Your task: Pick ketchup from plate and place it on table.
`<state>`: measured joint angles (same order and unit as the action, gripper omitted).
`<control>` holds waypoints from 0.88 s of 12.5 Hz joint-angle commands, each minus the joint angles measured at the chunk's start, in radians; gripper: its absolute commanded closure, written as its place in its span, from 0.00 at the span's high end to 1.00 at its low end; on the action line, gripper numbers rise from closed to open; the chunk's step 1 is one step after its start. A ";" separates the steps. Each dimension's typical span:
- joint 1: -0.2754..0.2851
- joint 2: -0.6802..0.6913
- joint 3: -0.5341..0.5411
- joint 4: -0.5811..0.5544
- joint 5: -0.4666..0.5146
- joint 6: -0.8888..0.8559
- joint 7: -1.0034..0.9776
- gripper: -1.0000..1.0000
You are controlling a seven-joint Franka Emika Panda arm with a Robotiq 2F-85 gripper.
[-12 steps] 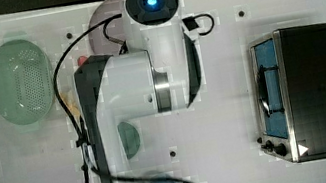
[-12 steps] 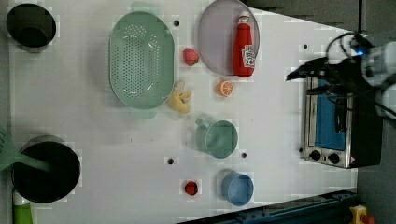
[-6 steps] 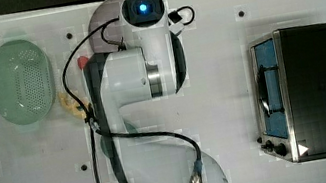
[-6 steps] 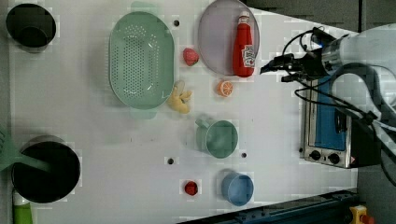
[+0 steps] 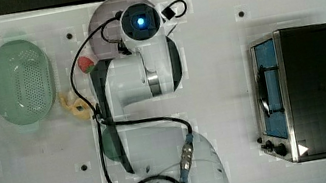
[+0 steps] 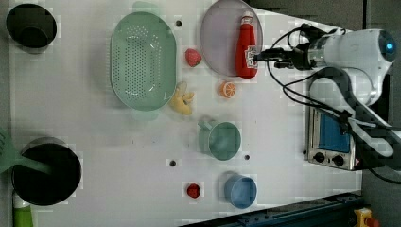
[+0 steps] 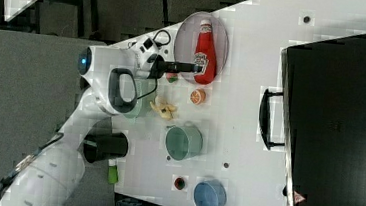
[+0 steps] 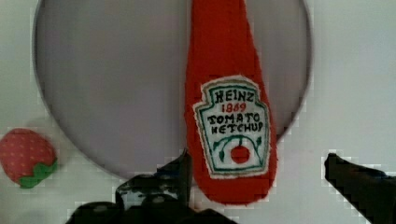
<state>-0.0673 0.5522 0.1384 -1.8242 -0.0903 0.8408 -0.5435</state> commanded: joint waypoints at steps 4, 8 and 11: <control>0.012 0.113 -0.001 0.023 -0.017 0.133 -0.082 1.00; 0.015 0.178 -0.003 0.024 -0.017 0.222 -0.082 1.00; 0.017 0.194 -0.002 0.022 -0.017 0.249 -0.082 1.00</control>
<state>-0.0581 0.7593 0.1367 -1.8105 -0.1022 1.0742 -0.5933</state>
